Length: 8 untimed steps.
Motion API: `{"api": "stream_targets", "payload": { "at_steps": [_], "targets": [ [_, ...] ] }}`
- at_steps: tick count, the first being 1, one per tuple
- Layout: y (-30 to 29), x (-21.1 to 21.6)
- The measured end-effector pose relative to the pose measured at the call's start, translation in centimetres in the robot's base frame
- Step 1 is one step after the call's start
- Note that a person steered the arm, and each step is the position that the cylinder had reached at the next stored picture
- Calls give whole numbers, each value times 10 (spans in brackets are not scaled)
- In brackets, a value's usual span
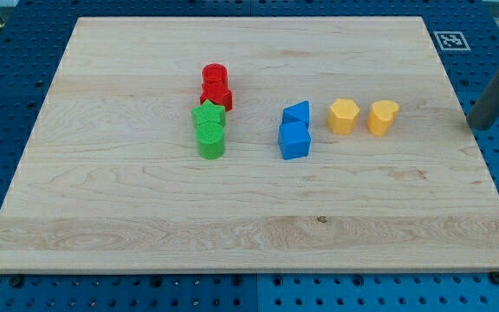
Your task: Separate the yellow heart from the yellow hexagon
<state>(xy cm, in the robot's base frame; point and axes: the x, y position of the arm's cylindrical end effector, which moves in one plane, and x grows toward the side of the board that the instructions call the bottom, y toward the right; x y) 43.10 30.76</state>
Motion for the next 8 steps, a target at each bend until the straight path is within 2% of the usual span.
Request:
{"api": "stream_targets", "payload": {
  "at_steps": [6, 8],
  "targets": [
    [9, 0],
    [9, 51]
  ]
}}
